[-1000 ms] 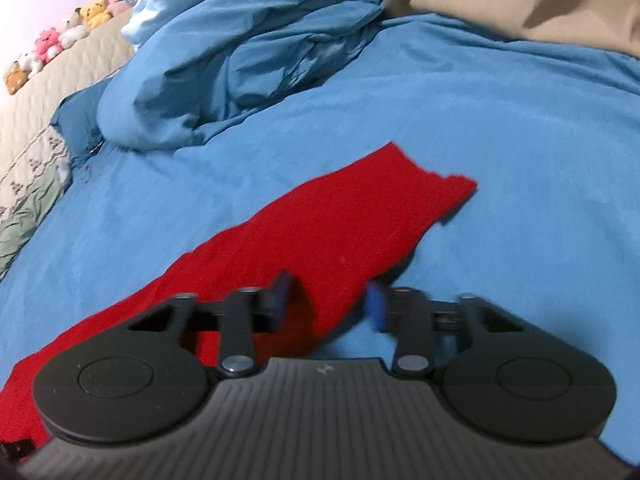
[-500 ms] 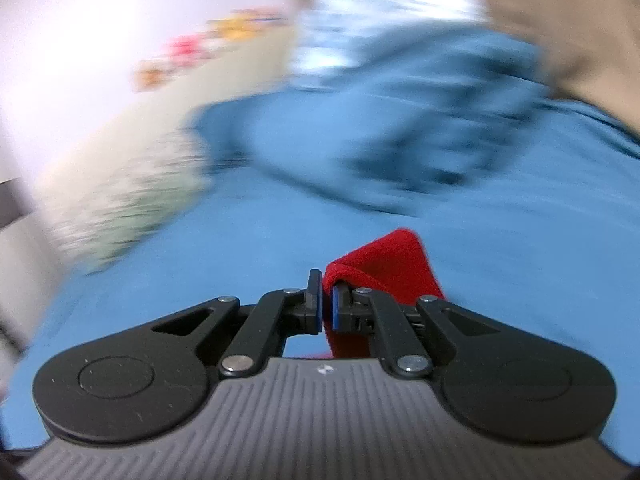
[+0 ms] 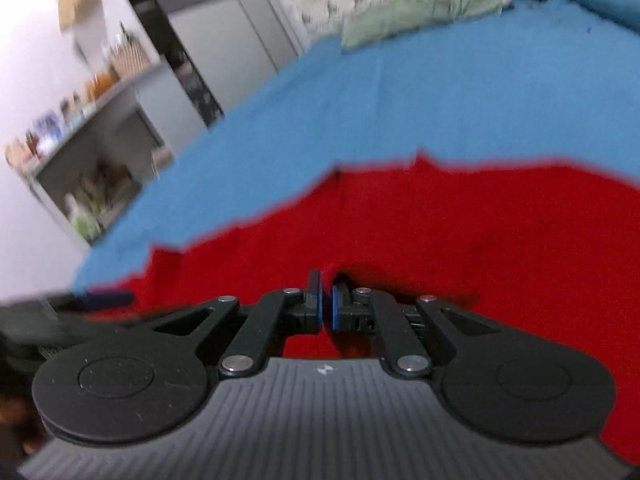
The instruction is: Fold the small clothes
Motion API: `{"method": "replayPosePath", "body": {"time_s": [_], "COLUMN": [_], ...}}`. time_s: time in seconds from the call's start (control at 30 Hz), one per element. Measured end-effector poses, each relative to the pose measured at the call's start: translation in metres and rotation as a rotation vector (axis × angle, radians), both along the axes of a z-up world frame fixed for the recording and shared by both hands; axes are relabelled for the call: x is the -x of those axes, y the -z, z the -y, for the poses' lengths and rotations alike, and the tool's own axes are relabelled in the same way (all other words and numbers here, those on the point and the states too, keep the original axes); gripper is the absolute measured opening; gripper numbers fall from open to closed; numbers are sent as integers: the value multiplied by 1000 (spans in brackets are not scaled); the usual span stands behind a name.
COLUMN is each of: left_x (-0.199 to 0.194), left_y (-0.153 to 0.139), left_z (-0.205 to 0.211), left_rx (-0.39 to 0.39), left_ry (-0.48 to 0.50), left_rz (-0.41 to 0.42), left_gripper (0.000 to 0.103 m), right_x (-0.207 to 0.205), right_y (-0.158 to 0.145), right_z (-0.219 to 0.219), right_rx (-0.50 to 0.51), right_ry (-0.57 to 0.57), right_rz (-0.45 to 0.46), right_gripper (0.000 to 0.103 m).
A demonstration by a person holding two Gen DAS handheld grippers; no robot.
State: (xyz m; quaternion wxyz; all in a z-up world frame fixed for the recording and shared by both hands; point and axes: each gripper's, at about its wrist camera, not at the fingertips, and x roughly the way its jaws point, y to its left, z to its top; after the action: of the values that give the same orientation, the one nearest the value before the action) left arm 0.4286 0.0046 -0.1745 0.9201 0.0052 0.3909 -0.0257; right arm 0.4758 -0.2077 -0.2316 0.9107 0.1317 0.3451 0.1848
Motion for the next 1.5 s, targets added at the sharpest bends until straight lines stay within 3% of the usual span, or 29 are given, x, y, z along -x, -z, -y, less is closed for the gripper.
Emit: {"method": "replayPosePath", "body": {"time_s": [0.07,0.17,0.23,0.3,0.4,0.53,0.6,0.7,0.77,0.97,1.27,1.33,1.37,1.4,1.5], "left_x": [3,9,12,10,2,-13,-22,-36,-42,-34,-26,-27,-29,-30,-25], "left_y": [2,2,-2,-5,-5,8,18,29,30,32,40,38,37,35,19], "left_z": [-1,-4,-1,8,33,73,89,93,85,26,11,10,13,12,-2], "left_rx": [9,20,29,42,62,82,55,30,54,220,333,334,323,317,350], "left_ry": [3,29,52,83,193,330,348,325,292,110,100,87,80,78,51], "left_rz": [-2,9,20,25,10,-28,-39,-52,-47,-1,21,30,33,35,105], "left_gripper": [103,103,103,103,103,103,93,72,67,66,64,48,19,4,4], "right_x": [2,11,25,46,78,111,121,127,132,132,130,128,125,122,112], "right_y": [4,-5,-17,-26,-37,-33,-27,-19,-15,-6,8,12,14,17,24], "right_z": [-8,-10,4,15,42,65,77,92,105,127,133,133,131,130,125], "right_rx": [25,58,90,128,198,217,211,210,213,207,257,293,316,350,440], "right_ry": [-10,-19,24,74,172,289,326,379,408,498,516,518,515,509,494], "right_rz": [7,36,79,125,136,108,88,53,44,16,-33,-34,-34,-32,1], "right_gripper": [20,35,79,90,91,94,94,94,94,94,94,96,96,96,96]}}
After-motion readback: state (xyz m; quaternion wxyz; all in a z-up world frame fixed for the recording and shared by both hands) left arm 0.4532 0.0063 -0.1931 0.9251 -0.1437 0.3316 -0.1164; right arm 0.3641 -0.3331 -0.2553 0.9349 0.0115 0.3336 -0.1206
